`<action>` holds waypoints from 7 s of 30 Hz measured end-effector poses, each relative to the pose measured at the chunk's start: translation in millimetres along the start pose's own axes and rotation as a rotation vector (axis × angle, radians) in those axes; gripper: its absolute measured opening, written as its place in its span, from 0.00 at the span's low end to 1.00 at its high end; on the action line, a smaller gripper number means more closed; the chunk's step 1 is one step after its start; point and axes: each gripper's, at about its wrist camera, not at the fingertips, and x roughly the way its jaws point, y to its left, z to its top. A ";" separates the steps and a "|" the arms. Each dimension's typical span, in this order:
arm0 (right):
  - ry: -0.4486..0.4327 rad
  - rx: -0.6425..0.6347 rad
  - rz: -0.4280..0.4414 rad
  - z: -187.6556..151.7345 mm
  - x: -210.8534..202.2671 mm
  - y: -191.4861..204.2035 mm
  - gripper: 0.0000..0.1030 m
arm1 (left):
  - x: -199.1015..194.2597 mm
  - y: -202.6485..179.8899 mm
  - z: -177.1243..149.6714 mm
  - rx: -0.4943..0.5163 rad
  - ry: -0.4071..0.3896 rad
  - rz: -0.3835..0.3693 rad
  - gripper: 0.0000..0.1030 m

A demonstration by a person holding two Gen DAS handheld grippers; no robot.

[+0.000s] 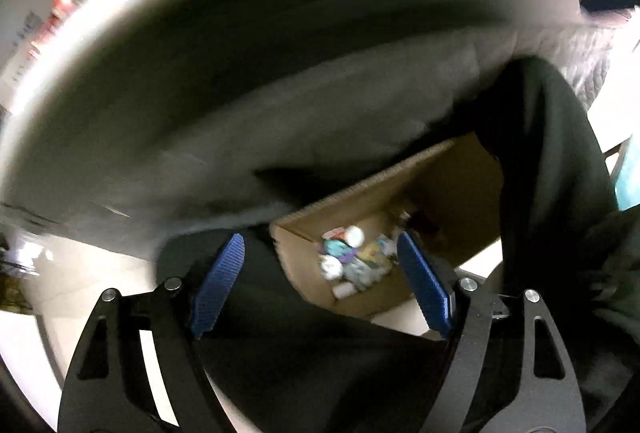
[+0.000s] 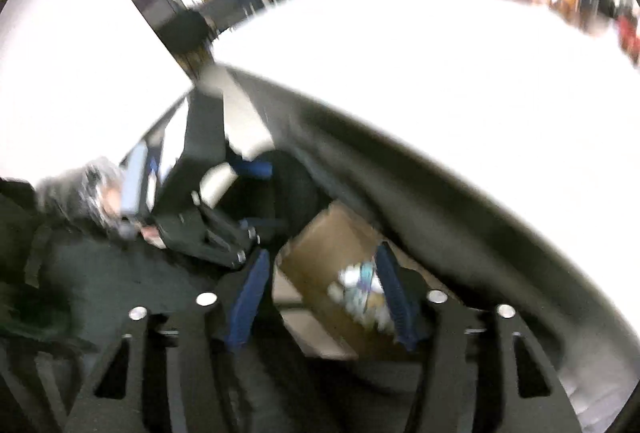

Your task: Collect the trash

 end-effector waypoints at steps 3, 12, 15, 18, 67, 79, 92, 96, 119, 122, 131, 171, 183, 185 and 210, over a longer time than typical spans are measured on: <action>-0.117 -0.020 -0.086 41.8 -33.0 -16.0 0.68 | -39.7 13.9 14.7 -0.035 -0.048 0.016 0.75; -0.262 0.023 -0.470 189.4 -14.4 -147.3 0.77 | -112.7 89.9 79.4 -0.317 -0.267 0.039 0.87; -0.227 0.007 -0.456 222.2 15.0 -158.3 0.77 | -97.1 114.4 96.7 -0.432 -0.268 0.051 0.87; -0.164 -0.100 -0.494 243.2 54.2 -149.4 0.74 | -77.0 131.2 110.9 -0.495 -0.239 0.054 0.87; -0.171 0.029 0.018 21.6 -52.9 4.6 0.14 | -121.6 31.7 55.2 -0.198 -0.432 -0.153 0.10; 0.213 0.115 -0.021 -56.0 82.0 -6.9 0.49 | 27.1 2.0 -19.4 0.039 -0.011 -0.153 0.85; -0.295 0.163 -0.276 117.1 -36.3 -82.6 0.81 | -87.3 78.6 13.0 -0.222 -0.413 -0.282 0.88; -0.356 0.380 -0.373 189.0 -10.7 -165.6 0.80 | -93.2 105.2 26.7 -0.348 -0.467 -0.328 0.88; 0.205 0.246 -0.654 302.7 119.3 -258.9 0.62 | -71.3 109.4 37.6 -0.365 -0.468 -0.313 0.88; 0.165 0.126 -0.612 286.5 105.1 -218.0 0.47 | -82.3 103.1 40.9 -0.335 -0.493 -0.289 0.88; -0.073 0.074 -0.473 155.1 23.1 -113.0 0.47 | -95.5 102.6 97.6 -0.309 -0.570 -0.235 0.88; -0.401 0.165 -0.211 70.4 -92.3 -29.4 0.47 | -344.8 66.6 156.8 0.011 -0.992 0.093 0.10; -0.139 0.074 -0.112 -8.4 -21.9 41.1 0.47 | -187.9 17.4 -5.5 -0.091 -0.592 -0.061 0.11; -0.105 0.093 -0.126 -20.8 2.4 45.2 0.47 | -137.9 7.4 -17.7 -0.124 -0.470 -0.100 0.11; 0.172 0.273 -0.155 -67.0 123.3 24.3 0.59 | 69.1 -26.2 -23.1 -0.122 0.104 -0.001 0.71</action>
